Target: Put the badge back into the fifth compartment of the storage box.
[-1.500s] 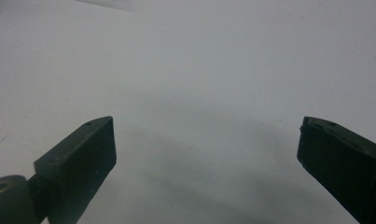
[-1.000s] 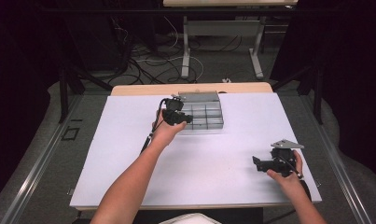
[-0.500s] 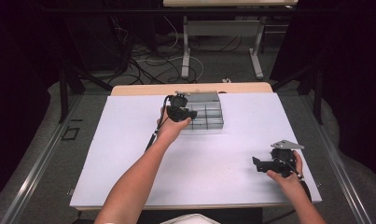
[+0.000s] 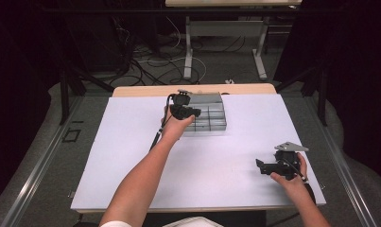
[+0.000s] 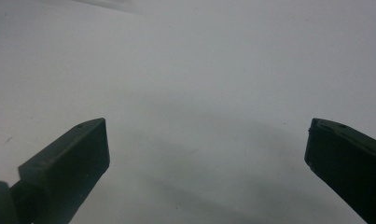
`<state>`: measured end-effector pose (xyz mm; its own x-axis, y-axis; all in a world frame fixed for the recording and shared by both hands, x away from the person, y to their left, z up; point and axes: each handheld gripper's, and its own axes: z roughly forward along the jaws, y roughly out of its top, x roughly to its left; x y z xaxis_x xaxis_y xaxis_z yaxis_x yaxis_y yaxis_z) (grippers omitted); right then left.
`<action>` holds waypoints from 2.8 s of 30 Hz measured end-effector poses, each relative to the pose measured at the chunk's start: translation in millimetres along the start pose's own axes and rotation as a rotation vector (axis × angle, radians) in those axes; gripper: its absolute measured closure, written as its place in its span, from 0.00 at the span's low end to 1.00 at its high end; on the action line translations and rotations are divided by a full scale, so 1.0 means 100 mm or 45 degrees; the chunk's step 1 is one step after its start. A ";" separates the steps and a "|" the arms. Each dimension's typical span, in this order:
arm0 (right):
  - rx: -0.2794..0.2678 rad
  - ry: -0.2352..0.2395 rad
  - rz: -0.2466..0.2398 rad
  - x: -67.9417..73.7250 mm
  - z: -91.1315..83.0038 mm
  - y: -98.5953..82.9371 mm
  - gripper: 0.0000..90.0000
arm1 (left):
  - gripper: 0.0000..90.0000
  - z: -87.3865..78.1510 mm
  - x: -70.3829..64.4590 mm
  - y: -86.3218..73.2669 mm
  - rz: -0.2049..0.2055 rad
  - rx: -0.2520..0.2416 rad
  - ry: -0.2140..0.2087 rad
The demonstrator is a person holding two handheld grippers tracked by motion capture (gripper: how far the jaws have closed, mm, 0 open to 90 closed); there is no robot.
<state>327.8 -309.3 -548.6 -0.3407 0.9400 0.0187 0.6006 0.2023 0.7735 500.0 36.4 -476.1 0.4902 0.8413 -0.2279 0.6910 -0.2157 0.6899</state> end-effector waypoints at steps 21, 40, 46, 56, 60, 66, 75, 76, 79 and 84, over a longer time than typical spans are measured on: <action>0.005 0.001 0.000 0.00 0.00 -0.01 0.00 | 0.65 0.23 0.07 -0.03 -0.048 0.045 -0.005; 0.002 0.005 0.001 0.00 0.00 -0.01 0.00 | 0.65 0.38 0.02 -0.09 -0.056 0.087 0.012; 0.004 0.008 -0.004 0.00 0.00 -0.01 0.00 | 0.65 0.41 0.00 -0.10 -0.066 0.096 0.005; 0.005 0.014 -0.007 0.01 0.00 -0.01 0.00 | 0.65 0.47 -0.01 -0.12 -0.057 0.121 0.012; 0.007 0.014 -0.005 0.00 0.00 -0.01 0.00 | 0.65 0.50 -0.02 -0.13 -0.059 0.126 0.012; 0.005 0.018 -0.010 0.00 0.00 -0.01 0.00 | 0.64 0.53 -0.04 -0.14 -0.050 0.135 0.006; 0.006 0.019 -0.013 0.01 0.00 -0.01 0.00 | 0.55 0.51 -0.04 -0.15 -0.045 0.147 0.017; 0.008 0.018 -0.017 0.01 0.00 -0.01 0.00 | 0.55 0.51 -0.04 -0.15 -0.044 0.144 0.011; 0.008 0.021 -0.016 0.01 0.00 -0.01 0.00 | 0.54 0.49 -0.03 -0.15 -0.045 0.137 0.009; 0.009 0.020 -0.017 0.02 0.01 0.00 0.00 | 0.49 0.44 -0.02 -0.14 -0.051 0.135 0.010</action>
<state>327.3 -307.8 -549.3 -0.3600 0.9328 0.0186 0.6010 0.2165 0.7694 512.7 15.9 -515.8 0.4572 0.8540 -0.2482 0.7623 -0.2326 0.6040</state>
